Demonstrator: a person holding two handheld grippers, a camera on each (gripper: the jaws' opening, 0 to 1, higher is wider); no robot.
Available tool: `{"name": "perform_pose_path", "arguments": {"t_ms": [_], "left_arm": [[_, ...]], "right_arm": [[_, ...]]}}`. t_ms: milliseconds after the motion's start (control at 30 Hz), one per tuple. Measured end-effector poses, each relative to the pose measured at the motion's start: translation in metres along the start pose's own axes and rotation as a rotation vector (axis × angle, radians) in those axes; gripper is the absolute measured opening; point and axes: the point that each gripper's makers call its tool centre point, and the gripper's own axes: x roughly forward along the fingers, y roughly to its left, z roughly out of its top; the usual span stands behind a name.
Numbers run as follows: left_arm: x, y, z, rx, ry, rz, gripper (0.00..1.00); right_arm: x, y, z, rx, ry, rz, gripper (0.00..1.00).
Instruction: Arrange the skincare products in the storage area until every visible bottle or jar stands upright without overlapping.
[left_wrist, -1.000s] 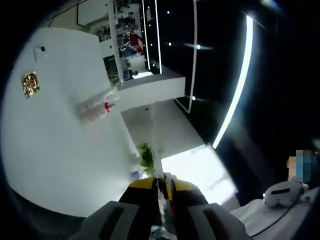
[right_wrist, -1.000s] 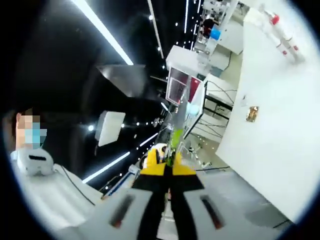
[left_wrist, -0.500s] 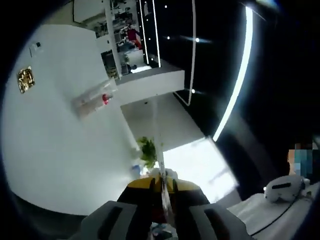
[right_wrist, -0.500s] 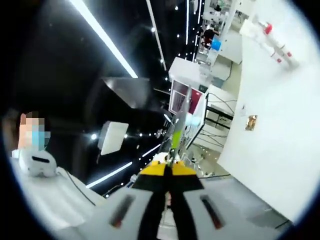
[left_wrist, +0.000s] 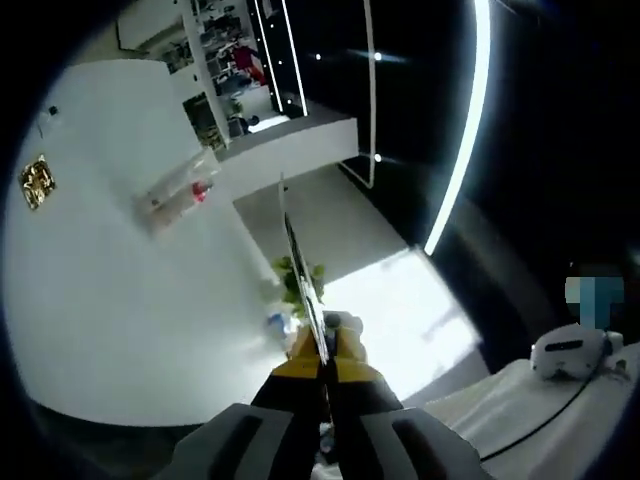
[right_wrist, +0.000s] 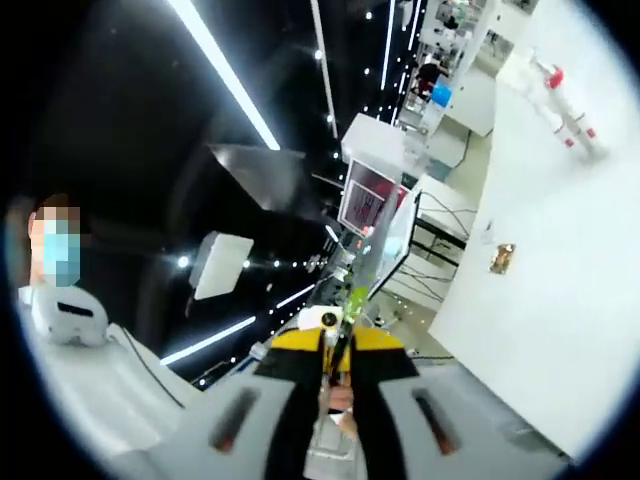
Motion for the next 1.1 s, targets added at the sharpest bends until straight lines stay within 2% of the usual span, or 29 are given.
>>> {"name": "perform_pose_path", "arguments": {"t_ms": [100, 167, 233, 267, 333, 400, 500, 567, 700, 767, 833, 867, 900, 1000, 1100], "left_arm": [[0.001, -0.002, -0.011, 0.002, 0.051, -0.006, 0.01], [0.001, -0.001, -0.012, -0.014, 0.055, -0.003, 0.02], [0.000, 0.006, -0.009, -0.075, 0.016, 0.034, 0.02], [-0.001, 0.009, -0.005, -0.078, -0.015, 0.048, 0.03], [-0.002, 0.005, 0.004, -0.082, -0.079, 0.018, 0.09], [-0.003, 0.001, 0.010, -0.135, -0.118, 0.002, 0.14], [-0.005, 0.003, 0.014, -0.122, -0.116, 0.016, 0.10], [-0.007, 0.010, 0.012, -0.111, -0.081, 0.056, 0.04], [-0.008, 0.006, 0.012, -0.091, -0.056, 0.047, 0.03], [-0.006, -0.001, 0.009, -0.045, -0.020, 0.035, 0.02], [-0.003, -0.004, 0.006, -0.048, 0.016, 0.029, 0.02], [-0.002, -0.006, -0.001, -0.046, 0.063, 0.024, 0.02], [0.000, -0.005, -0.003, -0.041, 0.073, 0.039, 0.02], [0.006, -0.010, -0.005, -0.040, 0.079, 0.033, 0.02], [0.009, -0.009, -0.006, -0.016, 0.074, 0.037, 0.03]], "right_arm": [[-0.001, 0.000, -0.001, 0.017, 0.021, 0.000, 0.09], [-0.001, 0.002, -0.003, -0.030, 0.040, 0.003, 0.04], [0.000, -0.001, 0.000, -0.071, 0.016, -0.031, 0.03], [0.000, -0.001, 0.001, -0.092, 0.006, -0.033, 0.03], [0.002, -0.001, 0.002, -0.098, -0.010, -0.032, 0.02], [0.005, 0.003, 0.000, -0.117, -0.002, -0.023, 0.02], [0.009, 0.005, -0.007, -0.135, 0.022, -0.030, 0.02], [0.011, 0.005, -0.012, -0.163, 0.023, -0.039, 0.02], [0.010, 0.006, -0.013, -0.117, -0.005, -0.041, 0.03], [0.007, 0.009, -0.012, -0.123, -0.002, -0.033, 0.04], [0.004, 0.011, 0.002, -0.135, -0.069, -0.035, 0.07], [0.001, 0.015, 0.012, -0.126, -0.116, -0.024, 0.09], [-0.001, 0.016, 0.018, -0.113, -0.140, -0.021, 0.10], [-0.005, 0.020, 0.018, -0.117, -0.111, -0.017, 0.04], [-0.009, 0.024, 0.019, -0.191, -0.104, -0.021, 0.03]]}}
